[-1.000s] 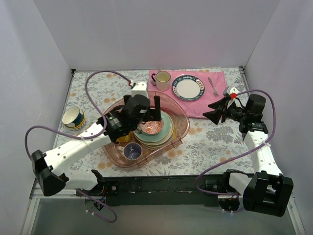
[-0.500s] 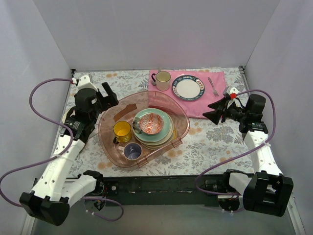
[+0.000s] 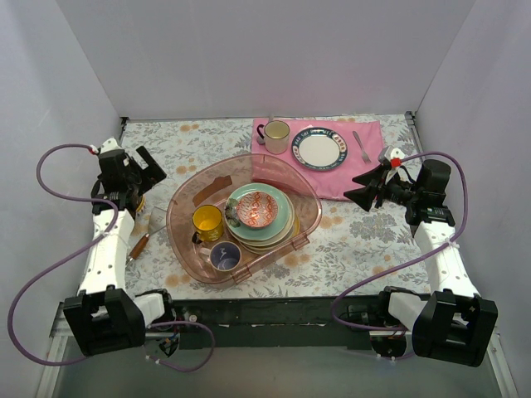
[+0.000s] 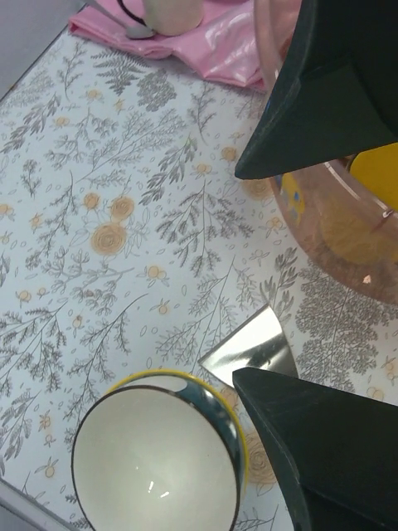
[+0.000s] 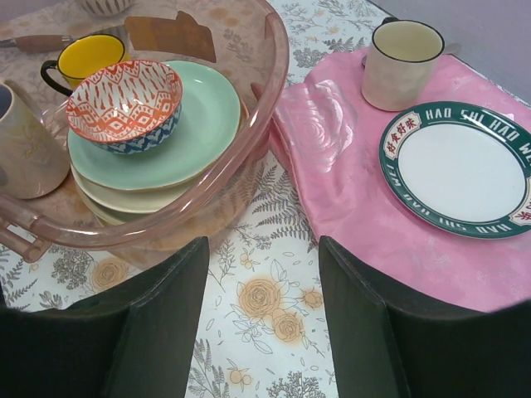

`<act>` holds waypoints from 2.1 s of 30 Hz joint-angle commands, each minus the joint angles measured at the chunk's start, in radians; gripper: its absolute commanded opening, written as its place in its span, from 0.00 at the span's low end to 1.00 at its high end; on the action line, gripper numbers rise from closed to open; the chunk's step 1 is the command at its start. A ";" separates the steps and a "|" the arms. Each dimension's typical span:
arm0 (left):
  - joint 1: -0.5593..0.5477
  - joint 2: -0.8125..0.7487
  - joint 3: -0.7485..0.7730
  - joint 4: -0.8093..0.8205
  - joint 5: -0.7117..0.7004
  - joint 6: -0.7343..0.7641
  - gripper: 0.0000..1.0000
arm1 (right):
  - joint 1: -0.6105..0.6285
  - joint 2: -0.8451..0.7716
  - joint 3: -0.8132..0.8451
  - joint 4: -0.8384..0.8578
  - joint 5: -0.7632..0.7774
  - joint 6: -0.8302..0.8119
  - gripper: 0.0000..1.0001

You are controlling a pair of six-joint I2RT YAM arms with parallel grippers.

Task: Place the mixed dishes into the plastic bin
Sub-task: Pick up the bowl from the center of the board.

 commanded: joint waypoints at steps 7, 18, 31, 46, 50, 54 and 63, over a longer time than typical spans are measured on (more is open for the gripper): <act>0.077 0.182 0.076 0.071 -0.010 0.081 0.86 | -0.005 0.003 0.024 0.005 -0.024 -0.017 0.64; 0.105 0.291 0.139 0.076 -0.064 0.105 0.70 | -0.005 0.004 0.027 0.005 -0.033 -0.017 0.63; 0.151 0.378 0.135 0.082 -0.024 0.090 0.50 | -0.005 0.006 0.031 -0.023 -0.034 -0.019 0.63; 0.159 0.421 0.141 0.065 0.005 0.090 0.30 | -0.006 0.006 0.034 -0.027 -0.033 -0.025 0.63; 0.159 0.431 0.142 0.064 0.014 0.092 0.26 | -0.006 0.006 0.035 -0.029 -0.033 -0.025 0.63; 0.159 0.435 0.147 0.059 0.016 0.096 0.22 | -0.006 0.007 0.035 -0.029 -0.034 -0.026 0.63; 0.160 0.417 0.182 0.030 0.020 0.104 0.00 | -0.006 0.007 0.037 -0.034 -0.033 -0.028 0.63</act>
